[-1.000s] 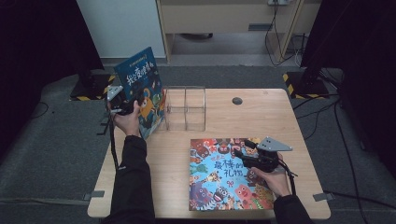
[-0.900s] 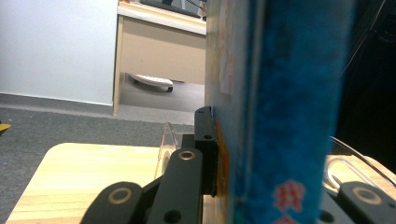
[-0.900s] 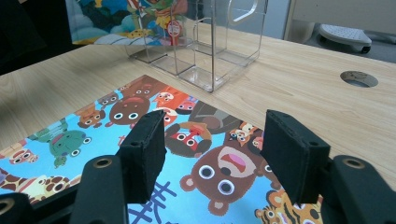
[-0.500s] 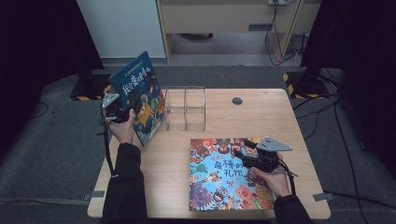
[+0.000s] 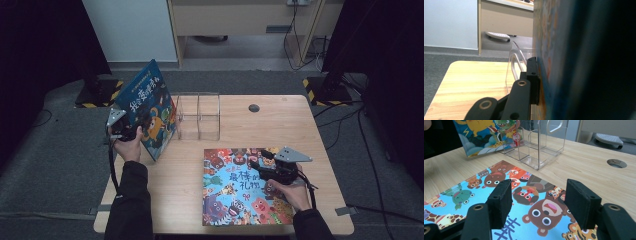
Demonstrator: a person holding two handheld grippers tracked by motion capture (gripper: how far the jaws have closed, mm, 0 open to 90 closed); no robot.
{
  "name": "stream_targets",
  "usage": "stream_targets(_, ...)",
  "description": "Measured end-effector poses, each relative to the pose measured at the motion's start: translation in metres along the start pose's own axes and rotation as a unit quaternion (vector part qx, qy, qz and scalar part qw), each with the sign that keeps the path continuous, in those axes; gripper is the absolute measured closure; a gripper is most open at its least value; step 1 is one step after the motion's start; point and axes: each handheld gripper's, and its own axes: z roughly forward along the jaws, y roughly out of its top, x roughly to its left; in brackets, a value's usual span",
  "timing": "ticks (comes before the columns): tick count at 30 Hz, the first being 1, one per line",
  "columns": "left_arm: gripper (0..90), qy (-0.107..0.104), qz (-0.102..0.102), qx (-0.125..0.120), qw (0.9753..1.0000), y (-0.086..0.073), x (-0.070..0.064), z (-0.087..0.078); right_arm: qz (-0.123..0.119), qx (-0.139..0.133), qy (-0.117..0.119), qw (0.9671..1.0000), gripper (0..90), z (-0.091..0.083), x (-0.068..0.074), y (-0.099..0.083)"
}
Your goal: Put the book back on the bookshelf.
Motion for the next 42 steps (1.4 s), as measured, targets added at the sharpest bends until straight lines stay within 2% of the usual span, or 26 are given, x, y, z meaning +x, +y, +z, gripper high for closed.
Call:
stream_targets(4,79.6,0.000,-0.006,-0.012,0.9999,0.002,0.001,-0.004,-0.001,-0.001,0.000,1.0000,38.5,-0.001,0.000,0.000)
stream_targets(11,81.8,0.009,-0.008,-0.013,0.9998,0.004,0.001,-0.003,-0.001,-0.002,-0.001,1.0000,38.5,-0.001,-0.001,0.001)
stream_targets(20,82.4,0.029,-0.031,-0.029,0.9987,0.011,-0.004,0.004,-0.002,-0.002,-0.004,1.0000,38.6,-0.001,-0.002,0.000)
stream_targets(27,82.5,0.034,-0.034,-0.064,0.9968,0.031,-0.004,0.002,-0.001,0.000,-0.006,1.0000,38.7,-0.001,-0.005,-0.001)
stream_targets(30,82.4,0.034,-0.039,-0.069,0.9962,0.037,-0.004,0.008,0.000,-0.001,-0.006,1.0000,38.7,-0.001,-0.006,0.000)
stream_targets(33,82.4,0.032,-0.043,-0.069,0.9962,0.034,-0.006,0.015,-0.001,-0.003,-0.006,1.0000,38.7,-0.002,-0.006,0.000)
stream_targets(37,82.3,0.044,-0.038,-0.064,0.9963,0.025,-0.009,0.026,-0.002,-0.002,-0.006,1.0000,38.8,-0.003,-0.006,0.000)
stream_targets(42,82.3,0.046,-0.033,-0.068,0.9961,0.016,-0.010,0.032,-0.004,-0.003,-0.005,1.0000,39.0,-0.002,-0.006,0.000)
